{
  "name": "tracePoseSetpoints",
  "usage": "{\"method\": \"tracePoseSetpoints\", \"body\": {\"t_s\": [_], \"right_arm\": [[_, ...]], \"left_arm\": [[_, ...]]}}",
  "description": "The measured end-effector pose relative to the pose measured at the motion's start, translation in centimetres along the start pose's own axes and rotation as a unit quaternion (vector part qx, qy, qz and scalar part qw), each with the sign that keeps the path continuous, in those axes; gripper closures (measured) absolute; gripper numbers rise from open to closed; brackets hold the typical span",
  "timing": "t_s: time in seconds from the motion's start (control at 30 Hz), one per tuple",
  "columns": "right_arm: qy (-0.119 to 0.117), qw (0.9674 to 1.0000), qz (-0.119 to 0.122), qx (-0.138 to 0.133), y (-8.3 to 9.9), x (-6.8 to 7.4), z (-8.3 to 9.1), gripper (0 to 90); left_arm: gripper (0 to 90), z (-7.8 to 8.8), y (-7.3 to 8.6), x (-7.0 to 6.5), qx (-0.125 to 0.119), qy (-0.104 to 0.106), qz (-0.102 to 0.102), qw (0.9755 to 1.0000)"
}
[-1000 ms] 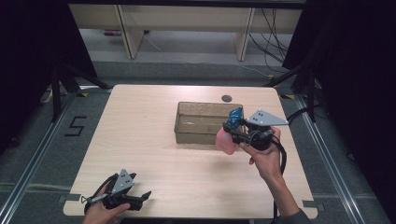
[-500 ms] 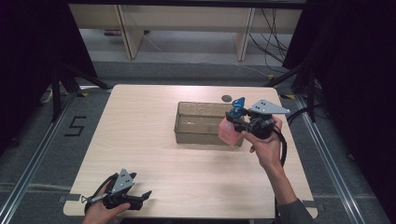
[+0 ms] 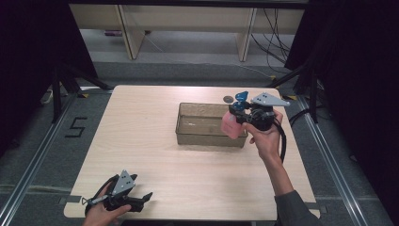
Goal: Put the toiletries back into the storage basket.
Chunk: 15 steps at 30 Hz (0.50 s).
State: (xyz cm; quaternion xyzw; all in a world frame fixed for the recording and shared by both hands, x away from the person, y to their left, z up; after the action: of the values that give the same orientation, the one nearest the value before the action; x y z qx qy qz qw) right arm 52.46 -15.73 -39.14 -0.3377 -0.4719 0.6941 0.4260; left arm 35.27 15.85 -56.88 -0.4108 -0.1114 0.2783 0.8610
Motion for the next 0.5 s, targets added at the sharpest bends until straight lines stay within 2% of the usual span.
{"method": "tracePoseSetpoints", "body": {"t_s": [0.1,0.13,0.17,0.23,0.3,0.4,0.43,0.47,0.5], "right_arm": [[0.004,1.0,-0.006,0.0,0.0,-0.3,-0.4,53.5],[0.009,0.9999,0.0,-0.004,-0.1,-0.6,-0.7,53.5],[0.009,0.9999,-0.01,0.003,0.0,-0.6,-0.7,53.5],[0.011,0.9999,-0.004,0.0,0.0,-0.9,-1.1,53.5],[0.018,0.9998,-0.011,0.003,0.1,-1.0,-1.3,53.5],[0.022,0.9997,-0.005,0.004,0.2,-1.4,-1.8,53.5],[0.017,0.9998,-0.007,0.001,0.2,-1.3,-2.0,53.5],[0.02,0.9996,-0.015,0.011,0.4,-1.2,-2.0,53.5],[0.023,0.9997,-0.007,0.005,0.4,-1.5,-2.2,53.5]], "left_arm": [[15.0,-0.1,0.1,-0.2,-0.005,0.0,0.007,1.0],[15.0,0.0,0.3,-0.1,0.005,-0.003,0.009,0.9999],[15.0,-0.1,0.0,0.0,-0.003,-0.002,-0.001,1.0],[15.0,-0.1,0.0,-0.1,-0.006,-0.002,0.003,1.0],[15.0,-0.2,0.1,-0.3,-0.005,0.003,0.012,0.9999],[15.0,-0.1,0.0,-0.1,-0.007,-0.002,0.004,1.0],[15.0,-0.2,0.0,-0.3,-0.01,0.002,0.01,0.9999],[15.0,-0.2,0.0,-0.4,-0.01,0.004,0.016,0.9998],[15.0,-0.1,0.1,-0.3,-0.004,0.002,0.015,0.9999]]}}
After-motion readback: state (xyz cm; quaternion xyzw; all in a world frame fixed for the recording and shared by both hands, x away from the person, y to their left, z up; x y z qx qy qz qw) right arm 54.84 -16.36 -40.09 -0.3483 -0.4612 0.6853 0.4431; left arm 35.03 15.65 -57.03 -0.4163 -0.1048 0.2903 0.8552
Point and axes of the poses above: each handheld gripper's, and its own axes: z roughly backward along the jaws, y roughly out of its underside, x roughly to its left, the point moved 10 cm from there along -z, roughly forward along the jaws, and after that the axes turned 12 degrees about y, right-handed, at the moved point
